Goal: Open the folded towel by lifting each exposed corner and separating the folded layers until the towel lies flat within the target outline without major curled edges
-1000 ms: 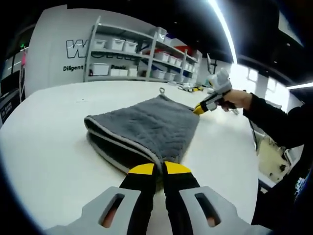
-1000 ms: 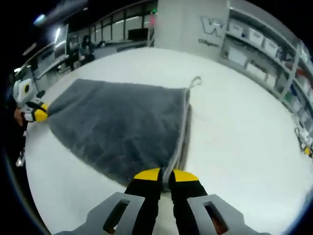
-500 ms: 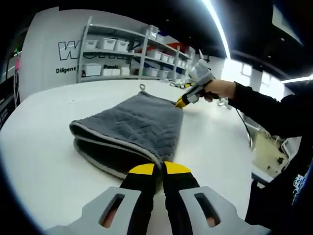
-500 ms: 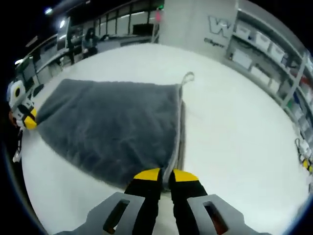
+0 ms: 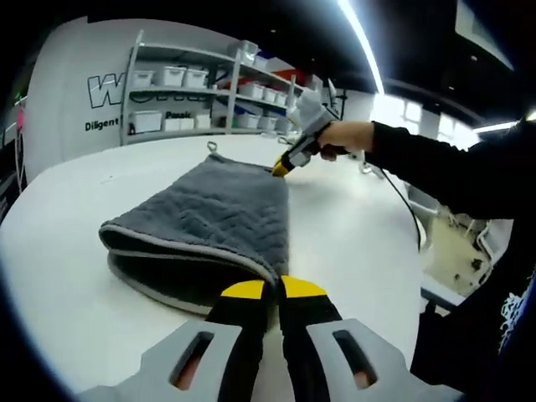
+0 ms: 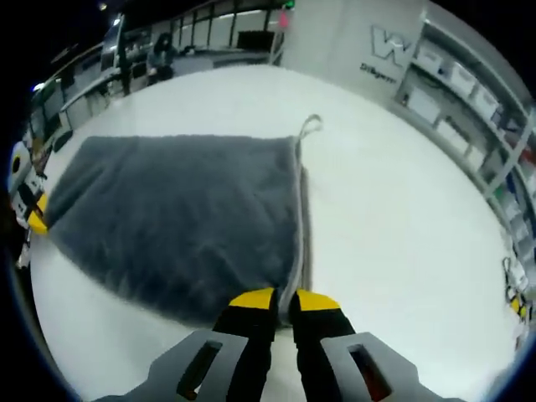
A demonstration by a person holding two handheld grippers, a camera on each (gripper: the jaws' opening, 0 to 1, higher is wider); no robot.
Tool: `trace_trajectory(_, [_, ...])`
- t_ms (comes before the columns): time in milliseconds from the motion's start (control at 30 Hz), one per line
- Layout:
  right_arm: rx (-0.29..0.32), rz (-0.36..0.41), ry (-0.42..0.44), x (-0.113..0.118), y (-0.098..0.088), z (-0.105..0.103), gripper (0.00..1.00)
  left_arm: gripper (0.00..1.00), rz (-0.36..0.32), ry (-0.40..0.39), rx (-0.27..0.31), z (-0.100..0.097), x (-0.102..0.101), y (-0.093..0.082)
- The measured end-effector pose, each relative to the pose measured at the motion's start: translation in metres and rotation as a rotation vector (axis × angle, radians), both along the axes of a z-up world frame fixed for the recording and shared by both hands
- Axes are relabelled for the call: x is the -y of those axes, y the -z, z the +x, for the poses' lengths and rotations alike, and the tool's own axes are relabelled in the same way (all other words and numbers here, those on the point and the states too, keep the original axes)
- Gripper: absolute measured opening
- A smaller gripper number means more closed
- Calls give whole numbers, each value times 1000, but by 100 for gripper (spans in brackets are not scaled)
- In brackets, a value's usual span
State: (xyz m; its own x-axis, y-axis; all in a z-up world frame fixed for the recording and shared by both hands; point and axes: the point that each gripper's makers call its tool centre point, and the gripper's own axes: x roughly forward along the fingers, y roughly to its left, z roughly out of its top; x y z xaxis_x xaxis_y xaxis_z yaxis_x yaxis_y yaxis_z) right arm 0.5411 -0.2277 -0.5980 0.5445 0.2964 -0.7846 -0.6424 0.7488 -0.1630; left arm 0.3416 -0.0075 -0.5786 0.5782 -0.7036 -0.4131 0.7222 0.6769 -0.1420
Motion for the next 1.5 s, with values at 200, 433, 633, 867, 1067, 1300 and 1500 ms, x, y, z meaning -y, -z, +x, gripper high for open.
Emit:
trace_trajectory(200, [-6, -16, -27, -7, 0, 9, 4, 3, -2, 17, -2, -6, 5, 0])
trace_trajectory(433, [-7, -56, -67, -17, 1, 25, 4, 3, -4, 49, 3, -13, 20, 0])
trace_trajectory(633, [-12, -88, -97, -25, 2, 34, 4, 3, 10, 85, 9, -19, 36, 2])
trace_trajectory(867, [-18, -106, -118, -31, 3, 41, 4, 3, 18, 113, 15, -22, 46, 2])
trace_trajectory(1067, [-20, -135, -163, -41, 3, 47, 4, 3, 45, 155, 27, -27, 58, 6])
trace_trajectory(1300, [-31, -142, -190, -49, 4, 56, 4, 3, 72, 184, 46, -27, 66, 7])
trace_trajectory(1500, [-37, -170, -237, -57, 5, 59, 4, 3, 113, 211, 77, -29, 76, 8])
